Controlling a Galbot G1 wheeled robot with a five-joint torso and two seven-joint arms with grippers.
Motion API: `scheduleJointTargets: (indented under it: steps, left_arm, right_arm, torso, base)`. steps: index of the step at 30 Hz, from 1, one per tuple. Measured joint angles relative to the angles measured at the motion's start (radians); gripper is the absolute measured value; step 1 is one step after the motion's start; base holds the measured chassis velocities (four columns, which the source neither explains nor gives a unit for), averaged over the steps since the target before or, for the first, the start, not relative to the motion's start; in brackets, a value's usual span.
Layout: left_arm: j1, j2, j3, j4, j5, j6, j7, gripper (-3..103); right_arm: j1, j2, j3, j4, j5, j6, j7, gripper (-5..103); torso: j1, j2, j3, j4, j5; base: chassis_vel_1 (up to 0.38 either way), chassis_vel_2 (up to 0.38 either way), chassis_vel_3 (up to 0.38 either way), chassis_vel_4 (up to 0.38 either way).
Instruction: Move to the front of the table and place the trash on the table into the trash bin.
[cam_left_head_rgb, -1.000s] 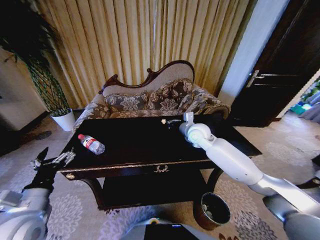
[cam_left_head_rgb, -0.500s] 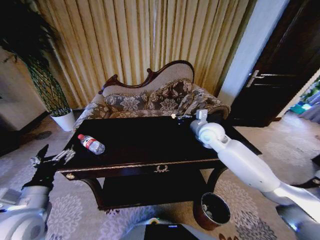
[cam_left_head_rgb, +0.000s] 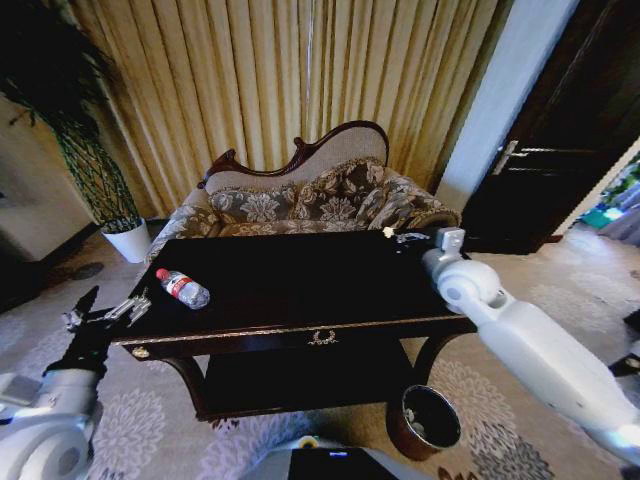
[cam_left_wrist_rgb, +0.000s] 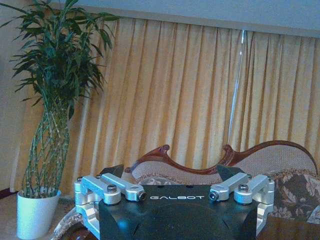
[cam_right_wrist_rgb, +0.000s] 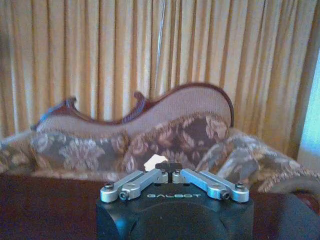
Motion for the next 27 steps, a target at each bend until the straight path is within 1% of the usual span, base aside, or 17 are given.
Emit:
scheduleJointTargets:
  steps: [2,3,4,5,6,7,9,12,15,19,21,22,27]
  left_arm:
    - [-0.002,0.004,-0.001,0.003,-0.001,0.000,0.000,100]
    - [-0.009,0.018,-0.003,0.014,-0.007,0.000,-0.001,100]
    - [-0.011,0.022,-0.003,0.018,-0.008,0.000,-0.001,100]
    - [-0.011,0.022,-0.003,0.018,-0.008,0.000,-0.001,100]
    - [-0.017,0.034,-0.004,0.029,-0.012,-0.001,0.000,100]
    - [-0.017,0.034,-0.004,0.029,-0.012,-0.001,0.000,100]
    - [-0.024,0.047,-0.003,0.040,-0.015,-0.008,0.001,100]
    - [-0.026,0.051,-0.002,0.044,-0.017,-0.012,0.003,100]
    - [-0.027,0.060,-0.002,0.057,-0.022,-0.017,0.008,100]
    - [-0.029,0.066,-0.002,0.069,-0.024,-0.019,0.009,100]
    - [-0.034,0.076,0.000,0.080,-0.026,-0.020,0.010,100]
    - [-0.034,0.076,0.000,0.080,-0.026,-0.020,0.010,100]
    - [-0.046,0.087,0.011,0.094,-0.026,-0.019,0.011,100]
  right_arm:
    - [-0.014,-0.001,0.013,0.006,0.000,0.008,-0.004,0]
    - [-0.067,-0.002,0.066,0.029,0.000,0.027,-0.012,0]
    - [-0.090,-0.002,0.089,0.038,-0.002,0.033,-0.015,0]
    - [-0.090,-0.002,0.089,0.038,-0.002,0.033,-0.015,0]
    - [-0.140,-0.002,0.138,0.056,-0.007,0.039,-0.018,0]
    - [-0.140,-0.002,0.138,0.056,-0.007,0.039,-0.018,0]
    - [-0.191,0.001,0.196,0.069,-0.012,0.040,-0.019,0]
    - [-0.211,0.001,0.220,0.071,-0.015,0.040,-0.019,0]
    - [-0.254,0.000,0.269,0.079,-0.017,0.040,-0.018,0]
    - [-0.283,0.000,0.298,0.086,-0.020,0.039,-0.017,0]
    - [-0.326,0.013,0.341,0.092,-0.029,0.039,-0.017,0]
    - [-0.326,0.013,0.341,0.092,-0.029,0.039,-0.017,0]
    - [-0.396,0.063,0.407,0.096,-0.086,0.052,-0.018,0]
  torso:
    - [0.000,0.000,0.000,0.0000,-0.0001]
    - [0.000,0.000,0.000,-0.0001,0.0000]
    - [0.000,0.000,0.000,-0.0001,-0.0002]
    - [0.000,0.000,0.000,-0.0001,-0.0002]
    - [0.000,0.000,0.000,-0.0003,-0.0001]
    - [0.000,0.000,0.000,-0.0003,-0.0001]
    - [0.000,0.000,0.000,-0.0003,-0.0001]
    - [0.000,0.000,0.000,-0.0001,-0.0001]
    - [0.000,0.000,0.000,-0.0001,-0.0001]
    - [0.000,0.000,0.000,0.0000,-0.0002]
    - [0.000,0.000,0.000,-0.0001,-0.0001]
    - [0.000,0.000,0.000,-0.0001,-0.0001]
    - [0.000,0.000,0.000,-0.0002,-0.0001]
  base:
    - [0.000,0.000,0.000,0.000]
    - [0.000,0.000,0.000,0.000]
    - [0.000,0.000,0.000,0.000]
    - [0.000,0.000,0.000,0.000]
    - [0.000,0.000,0.000,0.000]
    - [0.000,0.000,0.000,0.000]
    - [0.000,0.000,0.000,0.000]
    - [0.000,0.000,0.000,0.000]
    - [0.000,0.000,0.000,0.000]
    - [0.000,0.000,0.000,0.000]
    - [0.000,0.000,0.000,0.000]
    - [0.000,0.000,0.000,0.000]
    - [0.000,0.000,0.000,0.000]
